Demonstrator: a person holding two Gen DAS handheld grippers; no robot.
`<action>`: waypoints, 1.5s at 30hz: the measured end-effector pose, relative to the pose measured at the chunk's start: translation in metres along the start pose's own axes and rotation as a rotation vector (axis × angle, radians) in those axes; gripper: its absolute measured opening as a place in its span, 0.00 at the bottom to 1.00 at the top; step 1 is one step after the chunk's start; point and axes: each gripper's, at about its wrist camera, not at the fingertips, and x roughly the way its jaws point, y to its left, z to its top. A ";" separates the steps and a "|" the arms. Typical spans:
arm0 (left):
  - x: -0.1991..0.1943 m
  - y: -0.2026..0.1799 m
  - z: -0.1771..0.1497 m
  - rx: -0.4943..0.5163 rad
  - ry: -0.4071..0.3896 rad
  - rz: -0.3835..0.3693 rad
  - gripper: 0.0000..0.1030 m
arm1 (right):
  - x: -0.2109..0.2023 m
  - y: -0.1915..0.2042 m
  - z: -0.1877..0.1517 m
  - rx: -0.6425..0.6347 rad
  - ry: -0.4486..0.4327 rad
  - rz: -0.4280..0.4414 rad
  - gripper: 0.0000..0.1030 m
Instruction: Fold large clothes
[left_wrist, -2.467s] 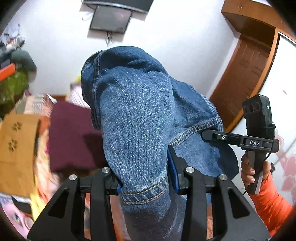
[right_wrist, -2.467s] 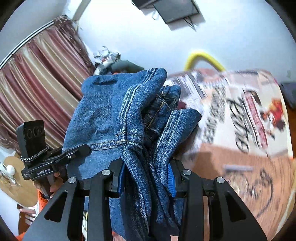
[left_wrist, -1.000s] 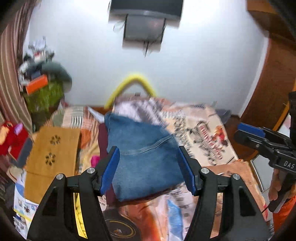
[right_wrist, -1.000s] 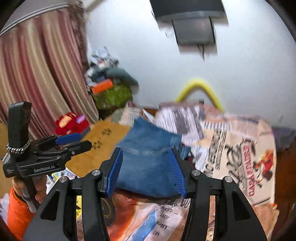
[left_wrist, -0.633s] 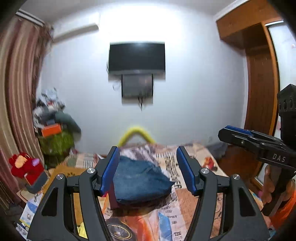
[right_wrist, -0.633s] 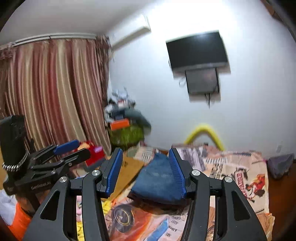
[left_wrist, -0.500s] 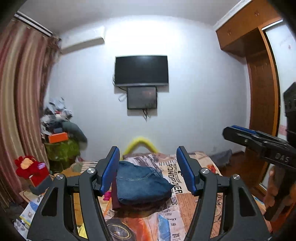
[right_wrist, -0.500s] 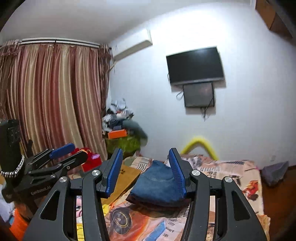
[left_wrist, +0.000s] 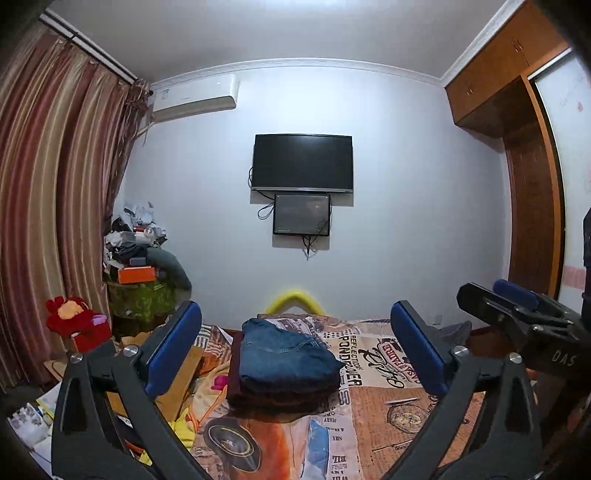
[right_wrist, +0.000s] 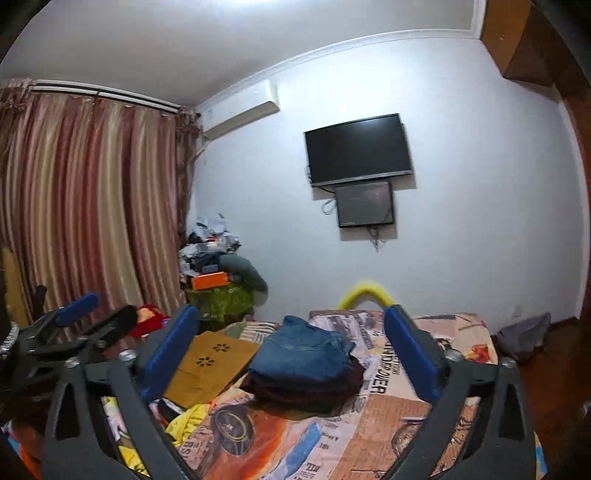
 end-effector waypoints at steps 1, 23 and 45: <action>0.001 0.001 0.000 -0.005 0.003 -0.001 1.00 | 0.000 -0.001 0.001 0.005 0.002 -0.011 1.00; 0.006 -0.008 -0.021 -0.003 0.070 0.029 1.00 | -0.024 -0.004 -0.015 0.003 0.046 -0.025 1.00; 0.016 -0.009 -0.027 -0.022 0.115 -0.009 1.00 | -0.025 -0.002 -0.018 -0.012 0.086 -0.041 1.00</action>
